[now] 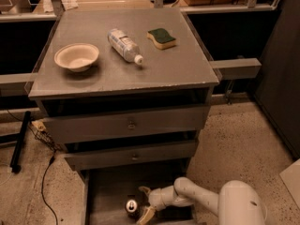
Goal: Pick orange can from bottom drawer and place on counter
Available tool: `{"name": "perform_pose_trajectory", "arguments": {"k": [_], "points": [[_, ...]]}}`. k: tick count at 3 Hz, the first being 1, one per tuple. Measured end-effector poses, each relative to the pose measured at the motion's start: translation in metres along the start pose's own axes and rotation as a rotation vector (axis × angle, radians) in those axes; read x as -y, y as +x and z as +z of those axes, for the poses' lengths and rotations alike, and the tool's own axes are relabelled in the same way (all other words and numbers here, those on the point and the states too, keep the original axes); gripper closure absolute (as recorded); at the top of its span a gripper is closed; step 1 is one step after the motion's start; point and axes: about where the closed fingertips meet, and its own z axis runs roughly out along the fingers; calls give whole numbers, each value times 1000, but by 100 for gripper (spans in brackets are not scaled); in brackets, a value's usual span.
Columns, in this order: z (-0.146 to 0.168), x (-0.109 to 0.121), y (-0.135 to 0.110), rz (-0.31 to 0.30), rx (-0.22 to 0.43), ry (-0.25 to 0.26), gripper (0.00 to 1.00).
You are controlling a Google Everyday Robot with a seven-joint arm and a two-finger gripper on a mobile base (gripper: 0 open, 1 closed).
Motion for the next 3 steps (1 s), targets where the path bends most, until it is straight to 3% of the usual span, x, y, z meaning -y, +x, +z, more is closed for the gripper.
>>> {"name": "perform_pose_trajectory", "arguments": {"k": [3], "points": [[27,11,-3,-20,28,-38,0]]}}
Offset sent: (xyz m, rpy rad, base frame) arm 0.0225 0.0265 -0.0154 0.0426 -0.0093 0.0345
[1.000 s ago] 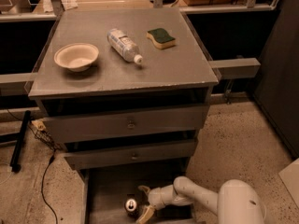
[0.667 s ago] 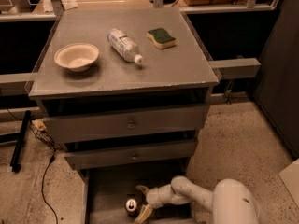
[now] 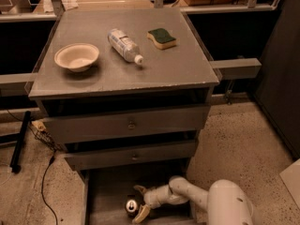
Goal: Pick orange can from bottom drawer and place on counter
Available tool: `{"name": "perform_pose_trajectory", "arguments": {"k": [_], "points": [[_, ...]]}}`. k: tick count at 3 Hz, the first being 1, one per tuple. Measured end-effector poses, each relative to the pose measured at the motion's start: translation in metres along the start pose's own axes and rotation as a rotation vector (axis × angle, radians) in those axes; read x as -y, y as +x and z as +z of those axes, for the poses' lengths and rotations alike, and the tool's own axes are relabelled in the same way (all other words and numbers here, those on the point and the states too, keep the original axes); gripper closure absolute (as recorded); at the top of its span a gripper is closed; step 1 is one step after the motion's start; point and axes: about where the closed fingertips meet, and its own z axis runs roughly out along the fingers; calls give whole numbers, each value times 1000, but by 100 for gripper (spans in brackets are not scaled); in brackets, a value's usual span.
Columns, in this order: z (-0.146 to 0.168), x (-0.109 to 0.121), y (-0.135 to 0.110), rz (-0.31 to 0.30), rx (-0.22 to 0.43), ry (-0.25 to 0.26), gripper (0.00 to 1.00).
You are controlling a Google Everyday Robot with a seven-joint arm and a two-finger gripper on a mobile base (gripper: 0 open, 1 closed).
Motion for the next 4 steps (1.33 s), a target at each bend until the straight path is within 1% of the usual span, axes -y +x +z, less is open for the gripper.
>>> {"name": "perform_pose_trajectory", "arguments": {"k": [1,4], "points": [[0,0,0,-1,1,-1,16],[1,0,0,0,1,-1,86]]}}
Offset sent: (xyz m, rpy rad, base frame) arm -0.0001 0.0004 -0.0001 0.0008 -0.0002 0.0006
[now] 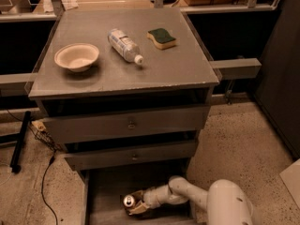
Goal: Pick orange can from bottom drawer and place on counter
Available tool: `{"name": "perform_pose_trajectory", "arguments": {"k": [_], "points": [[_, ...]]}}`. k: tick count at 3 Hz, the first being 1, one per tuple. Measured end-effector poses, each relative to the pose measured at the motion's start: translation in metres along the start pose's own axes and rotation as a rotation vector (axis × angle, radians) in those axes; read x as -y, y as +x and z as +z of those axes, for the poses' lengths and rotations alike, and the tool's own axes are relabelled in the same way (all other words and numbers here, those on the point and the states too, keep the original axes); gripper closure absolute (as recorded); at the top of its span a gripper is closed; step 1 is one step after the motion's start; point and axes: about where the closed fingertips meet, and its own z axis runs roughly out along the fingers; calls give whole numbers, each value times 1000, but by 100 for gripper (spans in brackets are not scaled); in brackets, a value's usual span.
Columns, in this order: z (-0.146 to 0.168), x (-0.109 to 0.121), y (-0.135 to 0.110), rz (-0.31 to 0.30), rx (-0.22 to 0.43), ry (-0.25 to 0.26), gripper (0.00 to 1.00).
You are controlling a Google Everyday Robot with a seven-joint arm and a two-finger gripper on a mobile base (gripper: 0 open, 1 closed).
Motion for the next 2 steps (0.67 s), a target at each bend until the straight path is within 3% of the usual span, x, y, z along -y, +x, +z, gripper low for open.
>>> {"name": "perform_pose_trajectory", "arguments": {"k": [1,2], "points": [[0,0,0,0,0,0,100],[-2,-2,-9,-7,20,7,100]]}}
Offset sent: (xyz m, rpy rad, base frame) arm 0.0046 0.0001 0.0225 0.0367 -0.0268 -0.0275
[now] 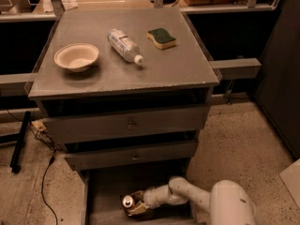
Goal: Pick orange can from bottom drawer and place on counter
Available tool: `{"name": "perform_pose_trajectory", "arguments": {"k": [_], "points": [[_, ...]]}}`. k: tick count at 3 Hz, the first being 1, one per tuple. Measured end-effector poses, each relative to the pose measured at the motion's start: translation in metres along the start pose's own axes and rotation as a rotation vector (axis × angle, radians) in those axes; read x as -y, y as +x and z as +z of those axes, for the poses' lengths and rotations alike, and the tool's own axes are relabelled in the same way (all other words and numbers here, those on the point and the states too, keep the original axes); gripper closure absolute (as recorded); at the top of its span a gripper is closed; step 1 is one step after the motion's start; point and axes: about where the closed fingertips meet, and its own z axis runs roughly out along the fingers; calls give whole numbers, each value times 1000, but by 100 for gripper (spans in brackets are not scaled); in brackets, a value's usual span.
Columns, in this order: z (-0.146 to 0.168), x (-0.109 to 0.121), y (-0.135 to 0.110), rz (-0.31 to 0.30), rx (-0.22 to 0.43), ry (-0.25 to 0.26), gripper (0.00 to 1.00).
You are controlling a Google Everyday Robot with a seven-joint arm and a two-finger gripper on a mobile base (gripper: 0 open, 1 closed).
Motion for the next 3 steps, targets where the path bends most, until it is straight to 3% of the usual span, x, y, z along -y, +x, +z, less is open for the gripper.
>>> {"name": "perform_pose_trajectory", "arguments": {"k": [3], "points": [[-48,-27,-80,-15,-9,70,100]]}}
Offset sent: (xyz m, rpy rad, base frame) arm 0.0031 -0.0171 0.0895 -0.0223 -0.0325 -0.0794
